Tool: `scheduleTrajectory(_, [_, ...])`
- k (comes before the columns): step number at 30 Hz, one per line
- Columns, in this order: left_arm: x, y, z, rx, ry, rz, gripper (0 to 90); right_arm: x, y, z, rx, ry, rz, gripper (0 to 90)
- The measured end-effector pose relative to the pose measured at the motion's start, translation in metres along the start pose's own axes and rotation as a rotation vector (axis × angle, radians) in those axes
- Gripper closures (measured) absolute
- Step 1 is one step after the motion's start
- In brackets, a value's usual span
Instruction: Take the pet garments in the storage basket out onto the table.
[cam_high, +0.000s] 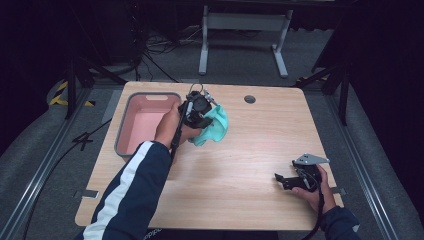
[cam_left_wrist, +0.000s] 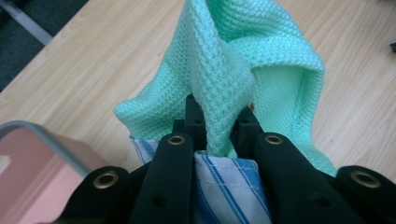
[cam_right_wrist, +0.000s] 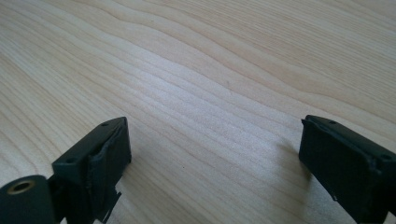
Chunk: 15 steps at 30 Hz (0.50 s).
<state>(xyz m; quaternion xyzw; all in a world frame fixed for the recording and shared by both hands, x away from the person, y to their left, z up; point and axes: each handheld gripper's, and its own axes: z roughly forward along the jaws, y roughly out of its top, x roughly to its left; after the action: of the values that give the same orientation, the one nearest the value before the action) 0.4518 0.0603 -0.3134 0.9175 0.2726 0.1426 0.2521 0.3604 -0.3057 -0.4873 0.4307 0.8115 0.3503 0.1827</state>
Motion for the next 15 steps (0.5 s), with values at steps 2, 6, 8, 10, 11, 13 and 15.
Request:
scheduleTrajectory(2, [-0.004,0.002,0.006,0.005,-0.005,0.002,81.5,0.000,0.000,0.000,0.000,0.000,0.000,9.5])
scheduleTrajectory(6, [-0.010,0.004,0.017,0.019,-0.023,0.009,81.5,0.000,0.000,0.000,0.000,0.000,0.000,9.4])
scheduleTrajectory(8, [-0.014,0.005,0.023,0.029,-0.023,0.013,81.4,0.000,0.000,0.000,0.000,0.000,0.000,9.5])
scheduleTrajectory(10, [-0.017,0.006,0.030,0.039,-0.031,0.012,81.4,0.000,0.000,0.000,0.000,0.000,0.000,9.5])
scheduleTrajectory(11, [-0.018,0.006,0.034,0.037,-0.031,0.011,81.4,0.000,0.000,0.000,0.000,0.000,0.000,9.5])
scheduleTrajectory(13, [-0.021,0.007,0.040,0.053,-0.034,0.015,81.4,0.000,0.000,0.000,0.000,0.000,0.000,9.5])
scheduleTrajectory(15, [-0.023,0.007,0.047,0.064,-0.034,0.017,81.4,0.000,0.000,0.000,0.000,0.000,0.000,9.5])
